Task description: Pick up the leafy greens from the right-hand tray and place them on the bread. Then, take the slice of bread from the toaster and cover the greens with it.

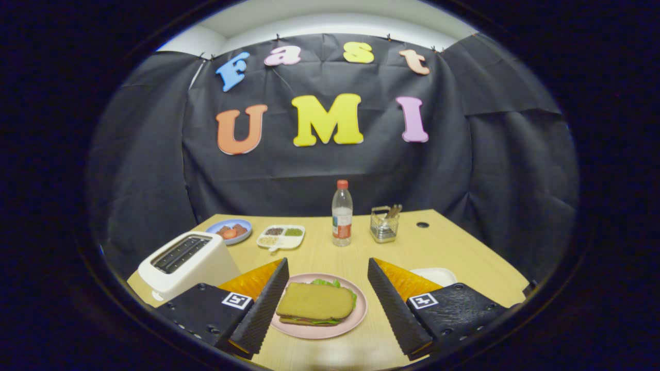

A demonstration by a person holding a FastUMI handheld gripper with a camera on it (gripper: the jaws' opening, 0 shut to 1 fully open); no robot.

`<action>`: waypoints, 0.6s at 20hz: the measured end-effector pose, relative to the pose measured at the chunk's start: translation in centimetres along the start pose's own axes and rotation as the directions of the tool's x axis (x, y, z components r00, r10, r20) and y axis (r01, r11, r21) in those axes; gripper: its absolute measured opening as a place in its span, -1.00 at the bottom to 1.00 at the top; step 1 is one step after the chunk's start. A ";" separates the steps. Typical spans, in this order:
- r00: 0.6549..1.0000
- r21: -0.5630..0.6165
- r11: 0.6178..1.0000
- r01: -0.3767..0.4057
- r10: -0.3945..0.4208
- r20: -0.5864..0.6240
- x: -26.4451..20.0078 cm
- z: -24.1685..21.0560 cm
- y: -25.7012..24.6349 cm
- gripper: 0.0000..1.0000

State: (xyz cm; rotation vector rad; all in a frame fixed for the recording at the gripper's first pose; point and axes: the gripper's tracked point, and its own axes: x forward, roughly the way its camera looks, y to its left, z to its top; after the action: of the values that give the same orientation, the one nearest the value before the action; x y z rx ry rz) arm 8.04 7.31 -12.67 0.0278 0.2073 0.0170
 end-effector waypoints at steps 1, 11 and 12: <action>0.999 -0.019 1.000 -0.005 0.005 0.035 -1.3 1.2 0.4 0.89; 0.975 -0.076 0.997 -0.030 0.046 0.218 -11.4 6.7 1.4 0.88; 0.973 -0.072 0.997 -0.032 0.047 0.226 -11.8 6.9 1.5 0.88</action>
State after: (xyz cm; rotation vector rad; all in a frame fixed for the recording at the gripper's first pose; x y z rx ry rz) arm -2.07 8.43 -3.50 -0.0339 -0.0234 0.0604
